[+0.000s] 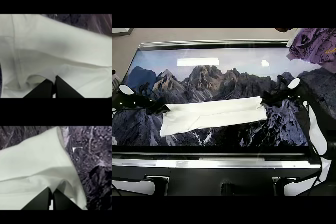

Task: Fold the clothes and pants, and hang the long-sleeved shirts on hangers.

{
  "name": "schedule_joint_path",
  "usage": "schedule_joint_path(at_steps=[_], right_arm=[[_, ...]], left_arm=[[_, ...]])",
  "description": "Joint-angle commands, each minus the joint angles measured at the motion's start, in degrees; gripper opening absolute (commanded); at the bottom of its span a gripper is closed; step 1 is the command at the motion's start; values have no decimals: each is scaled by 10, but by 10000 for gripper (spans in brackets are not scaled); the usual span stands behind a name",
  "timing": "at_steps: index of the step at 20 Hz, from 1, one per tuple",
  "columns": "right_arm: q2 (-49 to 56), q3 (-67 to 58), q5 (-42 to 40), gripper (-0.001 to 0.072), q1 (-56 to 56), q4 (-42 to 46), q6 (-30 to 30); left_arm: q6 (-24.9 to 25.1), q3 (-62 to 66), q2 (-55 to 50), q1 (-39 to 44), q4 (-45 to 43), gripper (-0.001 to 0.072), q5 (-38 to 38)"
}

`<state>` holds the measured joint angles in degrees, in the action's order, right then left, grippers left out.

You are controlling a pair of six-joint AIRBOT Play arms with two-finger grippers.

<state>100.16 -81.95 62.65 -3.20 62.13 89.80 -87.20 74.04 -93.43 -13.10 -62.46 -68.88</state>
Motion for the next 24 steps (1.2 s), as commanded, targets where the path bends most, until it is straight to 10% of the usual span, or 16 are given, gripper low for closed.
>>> schedule_joint_path(at_steps=[1, 3, 5, 12, 20, 22, 24], right_arm=[[17, -2, -6, 111, 6, 21, 16], [16, -31, 39, 391, 5, 26, 22], [16, -85, 114, 469, -10, 42, 24], [73, -116, 202, 664, -111, -82, -71], [150, -116, 177, 653, -78, -135, -115], [152, -116, 164, 467, -62, -133, -115], [150, -116, 167, 134, -47, -135, -114]], left_arm=[[-4, 3, -20, 1, 10, 63, 27], [-4, 7, -19, 1, 10, 363, 24], [-5, 17, -15, 0, 10, 537, 13], [-15, 48, 25, -1, 5, 540, -10], [-20, 49, 30, -1, 3, 540, -20], [-31, 49, 30, -1, 3, 540, -20], [-39, 49, 31, 1, 4, 540, -23]])
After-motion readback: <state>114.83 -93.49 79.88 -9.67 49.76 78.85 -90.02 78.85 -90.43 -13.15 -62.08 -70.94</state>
